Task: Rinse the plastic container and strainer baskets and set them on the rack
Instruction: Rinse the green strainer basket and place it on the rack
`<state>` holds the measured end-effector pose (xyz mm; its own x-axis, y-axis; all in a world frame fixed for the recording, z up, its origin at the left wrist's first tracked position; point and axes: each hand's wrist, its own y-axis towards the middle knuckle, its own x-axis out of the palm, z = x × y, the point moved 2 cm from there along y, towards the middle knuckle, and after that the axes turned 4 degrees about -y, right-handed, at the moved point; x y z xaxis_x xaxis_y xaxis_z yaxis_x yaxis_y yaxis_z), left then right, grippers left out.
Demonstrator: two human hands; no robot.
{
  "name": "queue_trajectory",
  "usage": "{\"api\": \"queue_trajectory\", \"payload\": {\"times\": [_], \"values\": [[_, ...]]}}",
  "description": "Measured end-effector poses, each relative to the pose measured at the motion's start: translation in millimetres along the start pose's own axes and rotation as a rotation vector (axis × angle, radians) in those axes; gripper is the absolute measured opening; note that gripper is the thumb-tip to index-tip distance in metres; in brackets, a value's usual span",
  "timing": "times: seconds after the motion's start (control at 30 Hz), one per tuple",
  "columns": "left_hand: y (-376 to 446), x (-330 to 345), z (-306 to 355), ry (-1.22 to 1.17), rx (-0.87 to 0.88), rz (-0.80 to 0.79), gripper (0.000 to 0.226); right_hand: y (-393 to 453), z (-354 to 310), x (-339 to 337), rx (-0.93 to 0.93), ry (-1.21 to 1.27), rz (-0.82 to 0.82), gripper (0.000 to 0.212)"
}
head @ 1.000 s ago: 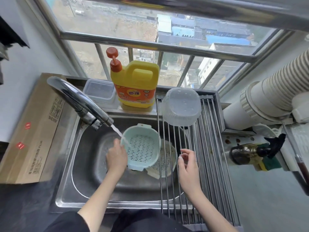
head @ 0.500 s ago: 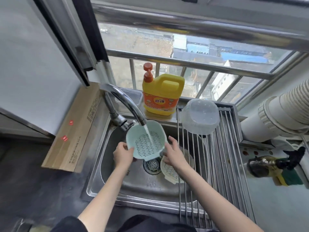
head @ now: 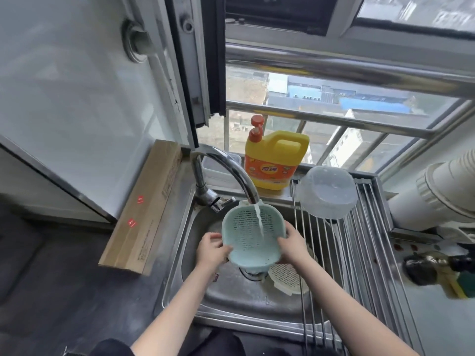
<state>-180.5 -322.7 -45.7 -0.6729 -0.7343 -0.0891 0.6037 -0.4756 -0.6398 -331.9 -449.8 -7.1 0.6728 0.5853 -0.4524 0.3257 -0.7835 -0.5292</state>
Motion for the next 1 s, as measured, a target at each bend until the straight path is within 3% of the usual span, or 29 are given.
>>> {"api": "queue_trajectory", "payload": {"times": [0.3, 0.53, 0.77, 1.0], "values": [[8.1, 16.9, -16.5, -0.404, -0.245, -0.2, 0.052, -15.0, -11.5, 4.7, -0.218, -0.036, 0.052, 0.065], [9.3, 21.5, -10.0, -0.341, -0.348, -0.312, 0.046, 1.3, -2.3, -4.2, -0.172, 0.106, -0.04, 0.058], [-3.3, -0.4, -8.0, -0.344, -0.235, -0.25, 0.052, 17.1, 10.8, 7.9, 0.16, 0.332, -0.235, 0.033], [-13.4, -16.9, -8.9, -0.304, -0.003, -0.098, 0.061, 23.9, -20.8, 40.0, 0.192, 0.305, -0.258, 0.025]]}}
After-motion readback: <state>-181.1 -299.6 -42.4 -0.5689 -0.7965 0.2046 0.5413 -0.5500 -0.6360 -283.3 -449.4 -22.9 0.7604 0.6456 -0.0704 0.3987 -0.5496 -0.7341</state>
